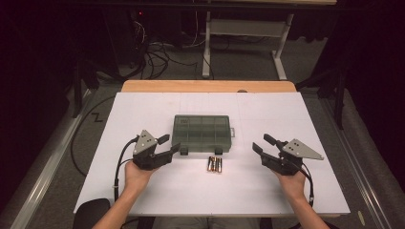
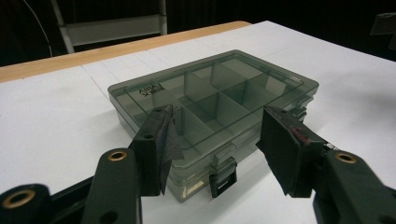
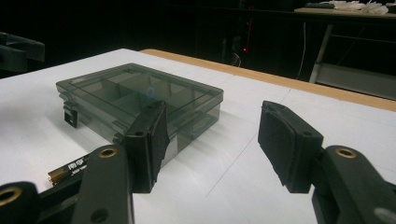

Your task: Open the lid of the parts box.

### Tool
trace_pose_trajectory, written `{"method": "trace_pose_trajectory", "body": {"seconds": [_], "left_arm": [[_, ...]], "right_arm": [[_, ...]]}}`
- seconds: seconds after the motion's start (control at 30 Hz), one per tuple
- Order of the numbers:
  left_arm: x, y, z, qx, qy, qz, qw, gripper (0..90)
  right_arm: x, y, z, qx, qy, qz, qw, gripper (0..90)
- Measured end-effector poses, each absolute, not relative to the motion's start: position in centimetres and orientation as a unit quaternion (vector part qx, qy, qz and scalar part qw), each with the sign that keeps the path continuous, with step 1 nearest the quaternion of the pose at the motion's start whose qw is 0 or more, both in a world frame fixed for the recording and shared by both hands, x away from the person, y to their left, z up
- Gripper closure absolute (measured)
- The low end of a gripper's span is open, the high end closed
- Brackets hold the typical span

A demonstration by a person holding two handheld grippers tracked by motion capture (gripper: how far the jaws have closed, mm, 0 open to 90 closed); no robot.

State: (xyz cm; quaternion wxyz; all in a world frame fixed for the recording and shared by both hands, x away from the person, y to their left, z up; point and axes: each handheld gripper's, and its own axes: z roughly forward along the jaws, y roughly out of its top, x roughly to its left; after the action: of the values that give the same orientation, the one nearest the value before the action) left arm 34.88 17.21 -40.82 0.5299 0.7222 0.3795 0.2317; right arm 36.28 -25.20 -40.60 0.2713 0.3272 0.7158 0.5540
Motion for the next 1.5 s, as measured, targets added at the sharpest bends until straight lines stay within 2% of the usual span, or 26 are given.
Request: {"method": "trace_pose_trajectory", "body": {"seconds": [1.5], "left_arm": [[37.2,15.5,-40.7,0.715,0.377,0.234,0.541,45.2]], "right_arm": [[39.3,-20.2,-40.2,0.304,0.734,0.553,0.252,44.5]]}}
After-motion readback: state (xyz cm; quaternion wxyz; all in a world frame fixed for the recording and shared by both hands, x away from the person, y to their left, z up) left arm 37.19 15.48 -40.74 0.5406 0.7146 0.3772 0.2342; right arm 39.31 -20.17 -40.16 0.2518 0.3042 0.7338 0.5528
